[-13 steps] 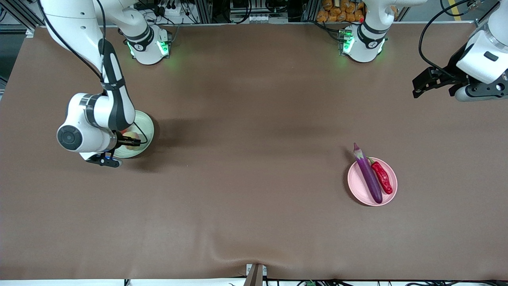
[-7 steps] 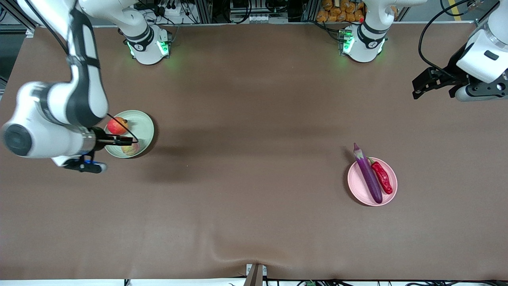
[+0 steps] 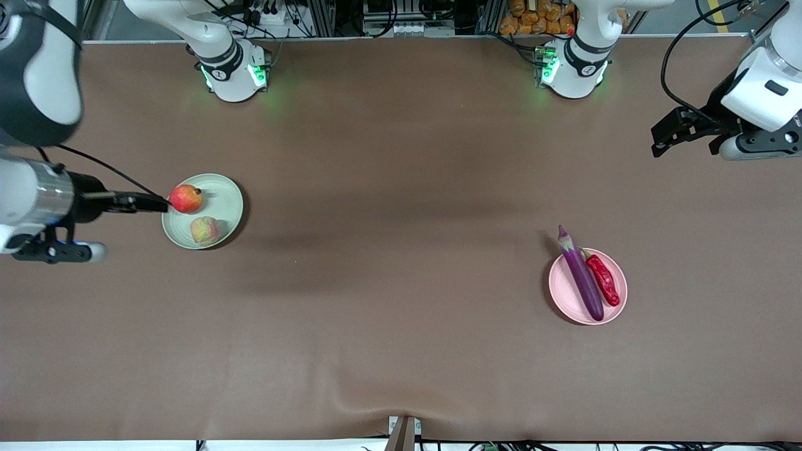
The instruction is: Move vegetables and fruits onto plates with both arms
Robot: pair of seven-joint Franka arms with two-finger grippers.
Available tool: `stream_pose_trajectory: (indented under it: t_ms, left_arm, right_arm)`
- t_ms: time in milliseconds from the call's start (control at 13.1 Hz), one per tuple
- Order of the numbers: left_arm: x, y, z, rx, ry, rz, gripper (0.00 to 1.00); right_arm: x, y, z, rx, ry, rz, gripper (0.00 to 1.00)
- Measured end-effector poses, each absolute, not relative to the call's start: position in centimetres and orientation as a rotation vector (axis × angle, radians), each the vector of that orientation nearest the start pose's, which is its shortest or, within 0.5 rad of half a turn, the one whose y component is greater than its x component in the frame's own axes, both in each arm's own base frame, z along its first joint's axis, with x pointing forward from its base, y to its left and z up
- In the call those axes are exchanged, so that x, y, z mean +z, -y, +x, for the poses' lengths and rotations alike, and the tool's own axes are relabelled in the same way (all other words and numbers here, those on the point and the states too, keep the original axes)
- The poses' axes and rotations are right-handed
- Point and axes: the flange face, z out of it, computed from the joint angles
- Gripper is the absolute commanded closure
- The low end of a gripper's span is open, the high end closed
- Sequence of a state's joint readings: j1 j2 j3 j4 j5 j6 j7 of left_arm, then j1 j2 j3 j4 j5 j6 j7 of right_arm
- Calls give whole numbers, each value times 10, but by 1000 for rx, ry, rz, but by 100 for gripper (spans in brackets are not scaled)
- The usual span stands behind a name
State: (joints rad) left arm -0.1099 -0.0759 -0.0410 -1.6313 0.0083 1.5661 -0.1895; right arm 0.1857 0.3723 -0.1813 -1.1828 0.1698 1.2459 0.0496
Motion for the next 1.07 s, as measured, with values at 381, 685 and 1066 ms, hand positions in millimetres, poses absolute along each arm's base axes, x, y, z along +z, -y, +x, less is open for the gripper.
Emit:
stream_pose_trajectory:
  t_ms: [381,685,1066]
  left_arm:
    - [637,78,522,-12,65,-3130,0]
    - [637,77,522,-10,67,-3130,0]
    - [637,75,522,-10,75,-3130,0]
  right_arm:
    - [644,-25,585,372,-20,-3003,0]
    - [665,-8,525,214,-59,-2997,0]
    - [653,-24,487,209,-16,-3052,0]
